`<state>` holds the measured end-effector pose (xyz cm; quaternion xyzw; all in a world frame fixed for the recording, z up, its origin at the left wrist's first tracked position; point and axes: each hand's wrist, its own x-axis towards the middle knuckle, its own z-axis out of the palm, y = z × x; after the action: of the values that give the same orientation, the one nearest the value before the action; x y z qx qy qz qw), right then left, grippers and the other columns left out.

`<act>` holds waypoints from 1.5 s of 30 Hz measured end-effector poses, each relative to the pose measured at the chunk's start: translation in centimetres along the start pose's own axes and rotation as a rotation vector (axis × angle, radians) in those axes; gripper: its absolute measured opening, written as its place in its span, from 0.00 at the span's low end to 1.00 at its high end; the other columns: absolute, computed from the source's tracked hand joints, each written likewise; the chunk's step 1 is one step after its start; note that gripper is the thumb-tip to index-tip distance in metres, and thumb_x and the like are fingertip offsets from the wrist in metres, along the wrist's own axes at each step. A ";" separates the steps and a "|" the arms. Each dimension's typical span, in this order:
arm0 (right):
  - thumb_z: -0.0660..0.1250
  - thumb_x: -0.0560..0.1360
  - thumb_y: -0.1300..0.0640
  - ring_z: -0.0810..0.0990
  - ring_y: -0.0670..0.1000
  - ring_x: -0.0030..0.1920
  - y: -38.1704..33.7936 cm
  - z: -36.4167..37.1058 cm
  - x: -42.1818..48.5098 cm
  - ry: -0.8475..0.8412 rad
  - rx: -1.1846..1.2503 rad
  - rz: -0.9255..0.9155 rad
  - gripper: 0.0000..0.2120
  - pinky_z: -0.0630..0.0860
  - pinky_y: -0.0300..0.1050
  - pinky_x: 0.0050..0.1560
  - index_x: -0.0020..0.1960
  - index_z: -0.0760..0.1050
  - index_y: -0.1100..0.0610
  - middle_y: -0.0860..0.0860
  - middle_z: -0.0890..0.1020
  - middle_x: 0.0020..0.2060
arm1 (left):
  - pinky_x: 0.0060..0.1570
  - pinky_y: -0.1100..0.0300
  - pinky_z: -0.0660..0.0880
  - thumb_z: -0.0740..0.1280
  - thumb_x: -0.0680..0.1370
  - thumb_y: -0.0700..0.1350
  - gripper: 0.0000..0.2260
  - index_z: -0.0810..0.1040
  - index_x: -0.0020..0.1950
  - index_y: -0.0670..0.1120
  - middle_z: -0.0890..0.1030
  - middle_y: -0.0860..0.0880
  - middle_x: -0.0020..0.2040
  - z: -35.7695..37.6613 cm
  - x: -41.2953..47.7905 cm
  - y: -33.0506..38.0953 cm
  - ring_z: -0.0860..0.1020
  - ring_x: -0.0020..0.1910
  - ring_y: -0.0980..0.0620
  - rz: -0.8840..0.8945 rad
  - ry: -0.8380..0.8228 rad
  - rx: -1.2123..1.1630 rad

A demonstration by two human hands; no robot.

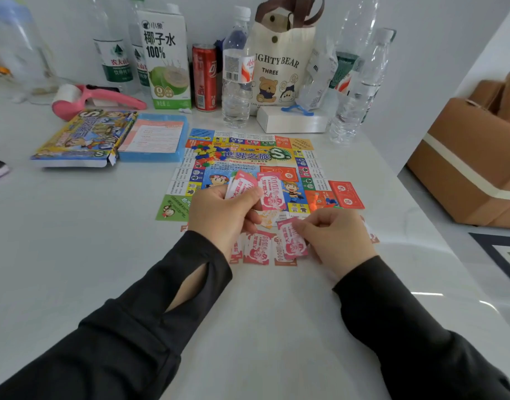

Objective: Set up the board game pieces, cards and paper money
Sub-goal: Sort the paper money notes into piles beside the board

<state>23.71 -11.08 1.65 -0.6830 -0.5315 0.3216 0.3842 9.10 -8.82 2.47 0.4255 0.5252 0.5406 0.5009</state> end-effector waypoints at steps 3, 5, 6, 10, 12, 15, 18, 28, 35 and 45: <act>0.68 0.74 0.56 0.72 0.43 0.25 -0.1 0.6 -0.4 0.075 -0.179 -0.072 0.12 0.64 0.29 0.24 0.34 0.75 0.59 0.52 0.78 0.29 | 0.21 0.67 0.71 0.69 0.74 0.40 0.11 0.77 0.32 0.41 0.77 0.51 0.22 0.0 0.0 0.1 0.72 0.19 0.57 -0.011 0.002 -0.024; 0.67 0.74 0.55 0.71 0.44 0.28 -0.1 0.9 -0.5 0.081 -0.292 -0.086 0.13 0.63 0.32 0.27 0.32 0.73 0.57 0.51 0.78 0.31 | 0.21 0.66 0.71 0.69 0.74 0.40 0.11 0.77 0.32 0.42 0.77 0.52 0.23 -0.1 0.0 0.2 0.73 0.20 0.58 -0.013 -0.001 -0.035; 0.66 0.75 0.54 0.71 0.44 0.29 -0.1 1.0 -0.5 0.081 -0.345 -0.092 0.13 0.62 0.33 0.27 0.32 0.72 0.56 0.50 0.77 0.30 | 0.22 0.66 0.71 0.69 0.74 0.40 0.11 0.77 0.32 0.42 0.77 0.52 0.23 -0.2 0.0 0.3 0.73 0.20 0.58 -0.012 -0.003 -0.043; 0.62 0.76 0.53 0.70 0.43 0.31 -0.2 1.4 -0.8 0.067 -0.578 -0.116 0.09 0.61 0.34 0.27 0.38 0.74 0.54 0.48 0.77 0.34 | 0.22 0.67 0.72 0.69 0.75 0.40 0.11 0.77 0.32 0.43 0.77 0.52 0.23 -0.3 -0.2 0.6 0.73 0.20 0.58 -0.014 -0.006 -0.073; 0.61 0.77 0.51 0.68 0.42 0.31 -0.3 1.4 -0.9 0.058 -0.663 -0.139 0.09 0.59 0.34 0.27 0.41 0.73 0.54 0.47 0.76 0.36 | 0.23 0.66 0.72 0.69 0.74 0.41 0.11 0.77 0.32 0.43 0.77 0.52 0.23 -0.4 -0.2 0.8 0.73 0.21 0.58 -0.014 -0.003 -0.083; 0.63 0.76 0.50 0.67 0.42 0.34 -0.4 1.2 -1.1 0.065 -0.659 -0.168 0.05 0.59 0.33 0.30 0.46 0.70 0.52 0.46 0.72 0.41 | 0.24 0.66 0.73 0.69 0.74 0.41 0.10 0.77 0.32 0.43 0.77 0.52 0.23 -0.7 -0.1 1.1 0.73 0.21 0.58 -0.004 0.006 -0.094; 0.66 0.74 0.49 0.70 0.46 0.45 0.2 1.1 -1.2 0.101 -0.572 -0.235 0.10 0.65 0.37 0.44 0.52 0.72 0.52 0.45 0.70 0.45 | 0.25 0.65 0.74 0.69 0.74 0.42 0.11 0.77 0.32 0.44 0.77 0.52 0.23 -1.0 0.0 1.4 0.73 0.21 0.58 0.004 0.004 -0.094; 0.64 0.73 0.43 0.65 0.48 0.59 0.8 1.6 -3.1 -0.005 -0.726 -0.334 0.21 0.62 0.40 0.59 0.63 0.72 0.49 0.46 0.70 0.56 | 0.24 0.66 0.72 0.69 0.75 0.43 0.10 0.77 0.33 0.45 0.77 0.53 0.23 -2.9 -0.2 1.5 0.73 0.22 0.58 0.041 0.016 -0.066; 0.65 0.75 0.49 0.66 0.51 0.59 1.3 1.7 -2.5 0.064 -0.727 -0.346 0.18 0.60 0.40 0.57 0.63 0.74 0.52 0.49 0.72 0.56 | 0.23 0.68 0.72 0.69 0.74 0.43 0.09 0.77 0.34 0.44 0.77 0.53 0.23 -5.4 0.5 1.6 0.73 0.21 0.59 0.068 0.054 -0.046; 0.60 0.68 0.37 0.73 0.54 0.51 -2.8 7.5 -3.2 0.055 -0.609 -0.663 0.26 0.68 0.47 0.52 0.51 0.80 0.56 0.51 0.78 0.46 | 0.24 0.68 0.73 0.68 0.75 0.43 0.10 0.77 0.34 0.44 0.77 0.54 0.21 -10.2 4.5 0.1 0.73 0.20 0.59 0.033 0.167 0.112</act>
<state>15.25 -12.46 0.45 -0.5661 -0.7816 -0.0085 0.2620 -1.60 -5.80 1.39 0.4151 0.5873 0.5522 0.4218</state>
